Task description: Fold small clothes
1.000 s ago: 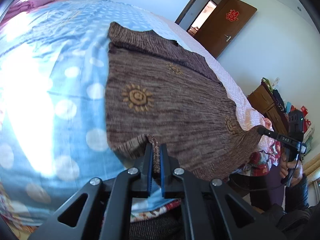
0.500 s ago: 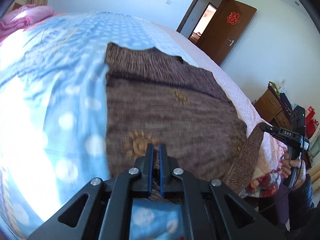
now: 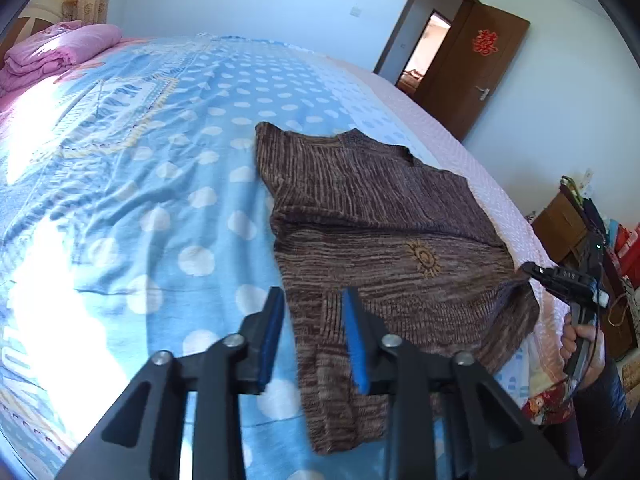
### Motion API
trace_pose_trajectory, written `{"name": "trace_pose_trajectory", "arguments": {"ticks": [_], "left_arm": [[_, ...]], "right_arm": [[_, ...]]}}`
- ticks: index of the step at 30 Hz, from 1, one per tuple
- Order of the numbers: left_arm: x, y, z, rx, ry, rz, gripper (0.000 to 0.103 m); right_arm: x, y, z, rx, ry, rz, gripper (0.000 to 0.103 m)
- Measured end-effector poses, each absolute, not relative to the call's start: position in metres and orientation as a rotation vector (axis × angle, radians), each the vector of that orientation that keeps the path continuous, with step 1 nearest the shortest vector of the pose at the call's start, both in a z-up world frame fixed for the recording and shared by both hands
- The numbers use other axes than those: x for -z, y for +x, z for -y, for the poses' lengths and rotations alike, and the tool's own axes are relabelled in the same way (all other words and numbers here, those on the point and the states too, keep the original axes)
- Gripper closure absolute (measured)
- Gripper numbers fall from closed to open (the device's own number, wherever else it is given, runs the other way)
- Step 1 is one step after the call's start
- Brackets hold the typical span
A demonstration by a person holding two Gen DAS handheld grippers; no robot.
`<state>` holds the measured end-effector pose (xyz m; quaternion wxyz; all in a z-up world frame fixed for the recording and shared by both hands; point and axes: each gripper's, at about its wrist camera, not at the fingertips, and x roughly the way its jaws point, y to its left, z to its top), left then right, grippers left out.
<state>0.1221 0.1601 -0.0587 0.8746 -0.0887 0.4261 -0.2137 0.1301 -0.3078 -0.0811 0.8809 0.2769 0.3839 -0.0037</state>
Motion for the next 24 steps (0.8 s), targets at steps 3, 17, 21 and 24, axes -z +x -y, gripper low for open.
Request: {"name": "trace_pose_trajectory", "arguments": {"ticks": [3,17,21,24], "left_arm": [[0.064,0.113,-0.153,0.511,-0.13,-0.899,0.06],[0.098,0.13,-0.105,0.536,-0.095,-0.94,0.058],[0.092,0.127,-0.109,0.506,-0.07,-0.909,0.058],[0.101,0.133,-0.108,0.506,-0.064,-0.952,0.058]], "right_arm": [[0.069,0.116,0.306,0.022,0.546,-0.73,0.057],[0.048,0.085,0.264,0.031,0.269,-0.686,0.052],[0.053,0.085,0.263,0.03,0.274,-0.697,0.052],[0.057,0.083,0.265,0.031,0.293,-0.702,0.052]]}}
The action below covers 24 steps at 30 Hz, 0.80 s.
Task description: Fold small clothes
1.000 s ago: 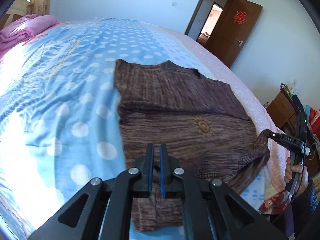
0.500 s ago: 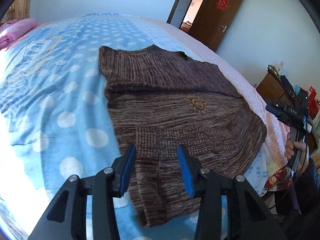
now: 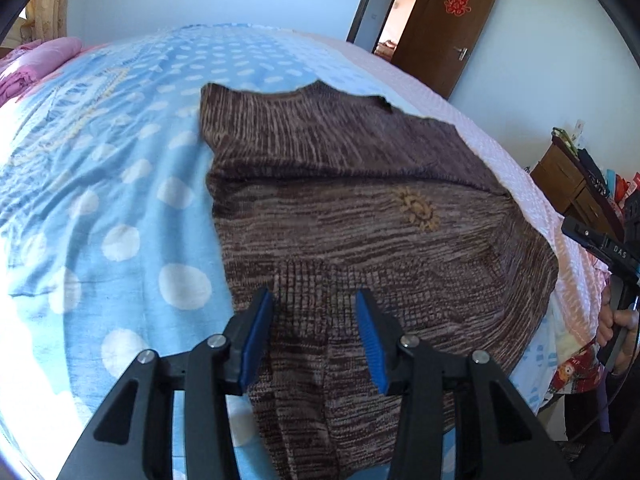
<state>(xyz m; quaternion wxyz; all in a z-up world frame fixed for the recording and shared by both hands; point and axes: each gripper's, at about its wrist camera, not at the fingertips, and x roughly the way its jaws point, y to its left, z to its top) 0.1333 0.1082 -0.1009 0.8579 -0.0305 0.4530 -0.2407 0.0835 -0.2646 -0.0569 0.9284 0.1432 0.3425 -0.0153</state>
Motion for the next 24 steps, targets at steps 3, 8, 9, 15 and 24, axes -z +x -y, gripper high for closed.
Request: {"name": "trace_pose_trajectory", "arguments": {"ticks": [3,8,9,15,24], "left_arm": [[0.103,0.133,-0.106,0.511,-0.064,-0.936,0.055],[0.106,0.137,-0.104,0.524,-0.112,-0.934,0.044],[0.106,0.137,-0.103,0.518,-0.107,-0.934,0.044],[0.106,0.131,-0.096,0.481,-0.046,-0.912,0.076],[0.107,0.137,-0.097,0.475,-0.094,-0.932,0.068]], "right_arm": [[0.056,0.079,0.266,0.042,0.296,-0.695,0.052],[0.054,0.072,0.275,0.064,0.285,-0.689,0.052],[0.053,0.072,0.277,0.071,0.284,-0.688,0.052],[0.052,0.082,0.276,0.049,0.213,-0.717,0.052],[0.078,0.142,0.245,-0.005,0.022,-0.808,0.052]]}}
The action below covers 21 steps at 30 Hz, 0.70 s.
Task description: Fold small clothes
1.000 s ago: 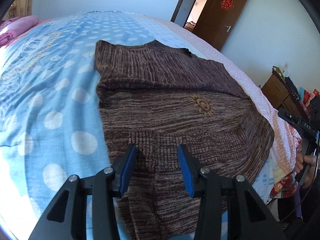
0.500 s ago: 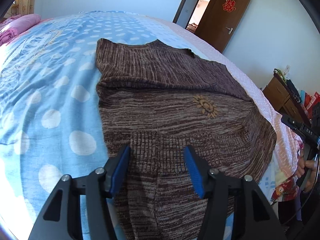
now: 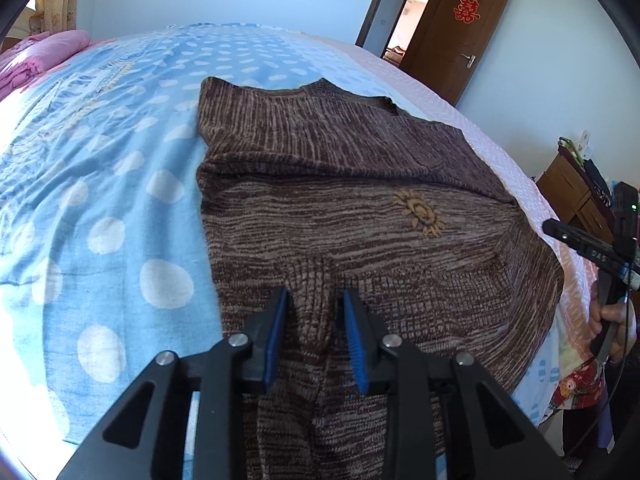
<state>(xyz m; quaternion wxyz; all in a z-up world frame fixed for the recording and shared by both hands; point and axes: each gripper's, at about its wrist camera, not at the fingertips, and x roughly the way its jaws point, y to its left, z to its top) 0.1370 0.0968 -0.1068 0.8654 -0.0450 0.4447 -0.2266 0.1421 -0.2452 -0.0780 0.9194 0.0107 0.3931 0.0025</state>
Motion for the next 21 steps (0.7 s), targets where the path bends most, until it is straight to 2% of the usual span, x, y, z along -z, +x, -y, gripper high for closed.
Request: {"name": "trace_pose_trajectory", "arguments": {"ticks": [4,5,6,7,9,21], "left_arm": [[0.107,0.136,-0.093,0.464,-0.072,-0.916,0.068],[0.107,0.135,-0.093,0.465,-0.075,-0.91,0.072],[0.108,0.135,-0.094,0.466,-0.079,-0.904,0.078],[0.108,0.134,-0.096,0.464,-0.085,-0.9,0.083],[0.107,0.134,-0.101,0.47,-0.126,-0.902,0.091],[0.064,0.118,-0.114,0.419,-0.205,-0.766,0.093]], "right_arm": [[0.104,0.161,0.23,-0.01,-0.096,-0.889,0.055],[0.103,0.158,0.228,-0.009,-0.108,-0.867,0.069],[0.103,0.157,0.227,-0.014,-0.108,-0.869,0.078],[0.1,0.155,0.227,-0.019,-0.097,-0.872,0.1],[0.096,0.148,0.227,-0.007,-0.086,-0.858,0.099],[0.021,0.099,0.229,0.04,0.006,-0.619,0.099]]}}
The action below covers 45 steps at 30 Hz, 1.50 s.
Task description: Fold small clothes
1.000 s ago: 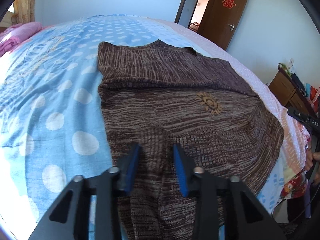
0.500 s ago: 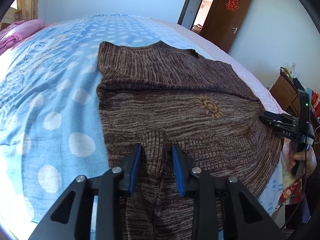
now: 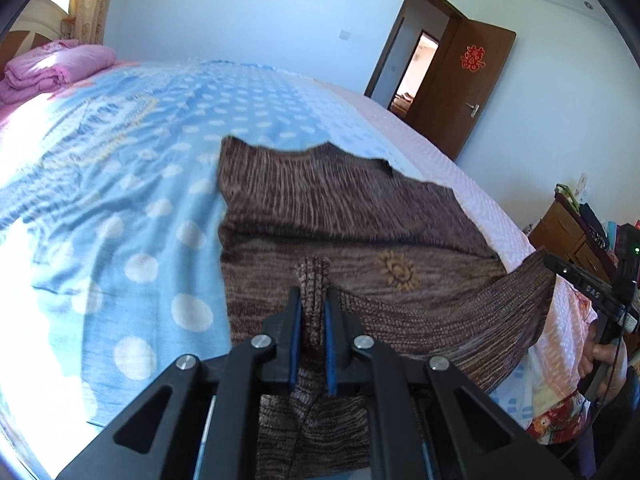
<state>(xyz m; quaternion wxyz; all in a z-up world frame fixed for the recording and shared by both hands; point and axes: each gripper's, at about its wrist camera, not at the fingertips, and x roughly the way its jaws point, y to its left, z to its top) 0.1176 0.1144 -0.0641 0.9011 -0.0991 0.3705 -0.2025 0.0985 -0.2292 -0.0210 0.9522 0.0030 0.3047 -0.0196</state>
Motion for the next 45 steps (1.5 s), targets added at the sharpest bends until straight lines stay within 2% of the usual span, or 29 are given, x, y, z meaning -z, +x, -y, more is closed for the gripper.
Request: {"name": "trace_pose_trajectory", "arguments": {"ticks": [12,23,30,38,40,43,45], "left_arm": [[0.032,0.154,-0.116,0.341,-0.196,-0.677,0.093],[0.009,0.237,-0.112,0.289,-0.236,-0.643,0.093],[0.019,0.303,-0.099,0.241,-0.229,-0.641,0.093],[0.093,0.365,-0.074,0.114,-0.159,-0.764,0.092],[0.102,0.374,-0.073,0.105,-0.159,-0.841,0.087],[0.104,0.376,-0.077,0.081,-0.179,-0.858,0.078],[0.106,0.378,-0.081,0.061,-0.194,-0.872,0.061]], "right_arm": [[-0.017,0.123,0.219,0.107,-0.048,-0.503,0.1],[-0.035,0.212,0.223,0.171,-0.104,-0.451,0.1],[-0.004,0.298,0.236,0.246,-0.113,-0.493,0.1],[0.073,0.363,0.25,0.323,-0.153,-0.628,0.1],[0.078,0.37,0.253,0.328,-0.155,-0.672,0.099],[0.088,0.382,0.259,0.304,-0.136,-0.761,0.096],[0.097,0.395,0.268,0.281,-0.095,-0.829,0.096]]}}
